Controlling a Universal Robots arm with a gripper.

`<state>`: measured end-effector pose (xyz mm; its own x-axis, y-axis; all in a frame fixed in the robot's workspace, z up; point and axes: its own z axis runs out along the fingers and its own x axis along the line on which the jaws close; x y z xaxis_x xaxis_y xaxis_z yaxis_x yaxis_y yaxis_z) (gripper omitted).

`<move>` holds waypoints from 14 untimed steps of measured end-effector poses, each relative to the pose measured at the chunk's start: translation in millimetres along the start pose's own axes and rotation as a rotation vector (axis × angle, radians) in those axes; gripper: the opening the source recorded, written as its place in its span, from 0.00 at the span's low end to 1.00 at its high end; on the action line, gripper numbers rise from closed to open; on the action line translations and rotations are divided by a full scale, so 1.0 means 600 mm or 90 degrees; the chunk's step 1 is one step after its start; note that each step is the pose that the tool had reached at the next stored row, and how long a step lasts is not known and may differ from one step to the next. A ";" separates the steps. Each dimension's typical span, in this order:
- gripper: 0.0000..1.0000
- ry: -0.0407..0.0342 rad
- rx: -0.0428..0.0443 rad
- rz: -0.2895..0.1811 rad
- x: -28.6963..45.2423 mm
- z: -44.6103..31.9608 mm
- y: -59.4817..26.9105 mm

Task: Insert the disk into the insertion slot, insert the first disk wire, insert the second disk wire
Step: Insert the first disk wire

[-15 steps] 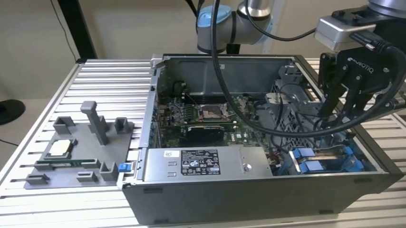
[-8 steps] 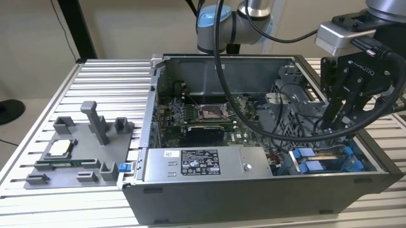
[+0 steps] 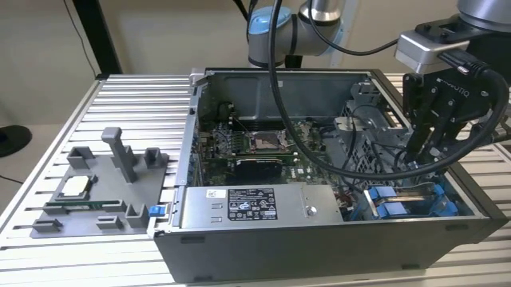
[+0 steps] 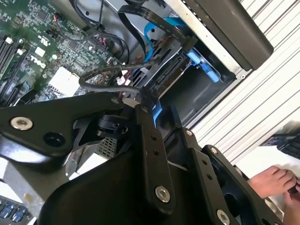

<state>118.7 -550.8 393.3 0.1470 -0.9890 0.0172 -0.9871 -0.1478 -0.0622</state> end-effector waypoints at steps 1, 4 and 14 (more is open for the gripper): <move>1.00 0.0000 0.0001 0.000 -0.001 0.000 0.000; 1.00 0.0000 0.0002 0.000 -0.003 0.000 0.001; 1.00 0.0008 0.0066 0.000 -0.005 0.001 0.011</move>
<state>111.8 -548.9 392.5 0.1468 -0.9890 0.0185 -0.9864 -0.1477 -0.0724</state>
